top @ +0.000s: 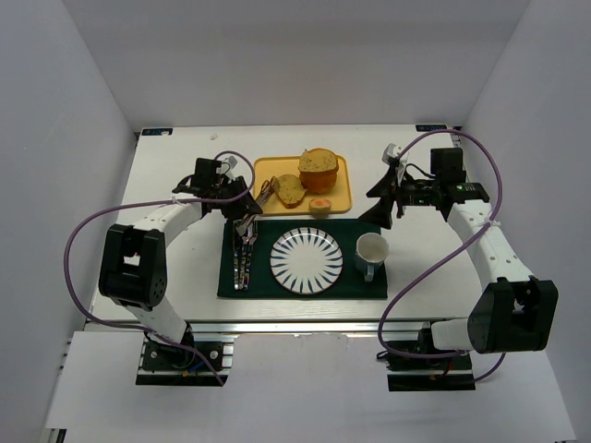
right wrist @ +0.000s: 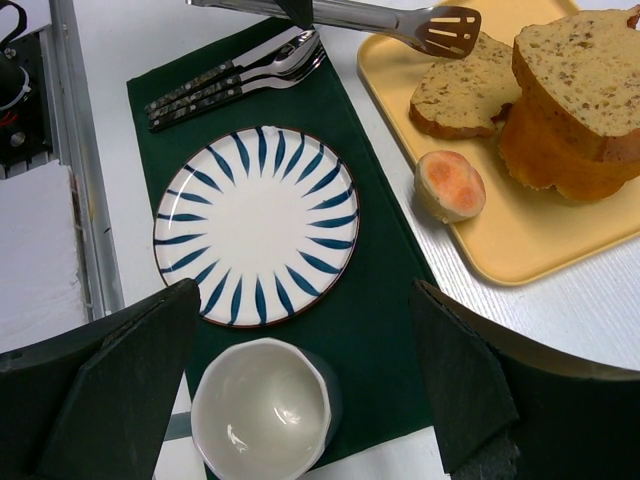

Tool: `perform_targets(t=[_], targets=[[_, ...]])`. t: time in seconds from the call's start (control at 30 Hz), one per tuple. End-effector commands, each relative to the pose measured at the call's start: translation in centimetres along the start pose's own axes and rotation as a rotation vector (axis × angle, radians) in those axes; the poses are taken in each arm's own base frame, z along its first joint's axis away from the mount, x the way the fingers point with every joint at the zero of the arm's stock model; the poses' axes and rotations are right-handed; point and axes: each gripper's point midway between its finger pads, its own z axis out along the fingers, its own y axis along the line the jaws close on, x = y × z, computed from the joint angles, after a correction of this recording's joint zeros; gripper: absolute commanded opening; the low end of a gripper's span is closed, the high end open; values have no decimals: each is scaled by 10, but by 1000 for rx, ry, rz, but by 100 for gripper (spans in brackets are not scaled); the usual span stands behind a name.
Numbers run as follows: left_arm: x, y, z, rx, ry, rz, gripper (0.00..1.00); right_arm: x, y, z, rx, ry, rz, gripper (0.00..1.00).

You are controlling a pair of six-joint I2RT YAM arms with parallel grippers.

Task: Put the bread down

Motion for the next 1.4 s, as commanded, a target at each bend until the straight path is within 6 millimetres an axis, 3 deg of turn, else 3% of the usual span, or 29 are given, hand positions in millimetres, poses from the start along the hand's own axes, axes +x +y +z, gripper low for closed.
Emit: perform_targets(t=[0.0,0.1,0.37,0.63,0.7,0.8,0.93,1.1,1.23,1.37], targets=[[-12,-22,-4,75,-23,21,46,-12,6,-5,-11,-30,-42,89],[-11,-23,-5,87,-20,12,43,-11,6,-6,-12,-31,-39,89],[-12,-27,-16,83,-47,16,13,-11,8,-7,-11,-32,-40,89],[-22,-61,-67,154,-144,65,5,-10,10,-7,-17,-34,-38,89],[-16,-63,-74,156,-141,66,4,-11,9,-7,-17,-35,-38,89],[0,-64,-90,159,-115,81,3,-11,9,-7,-16,-35,-39,89],[43,-59,-109,160,-11,83,2,-12,9,-7,-19,-36,-41,89],[89,-71,-134,262,79,73,1,-13,10,-7,-25,-41,-44,89],[131,-72,-136,285,186,63,1,-14,10,-7,-27,-45,-47,89],[156,-69,-129,250,249,72,5,-14,10,-7,-29,-47,-48,89]])
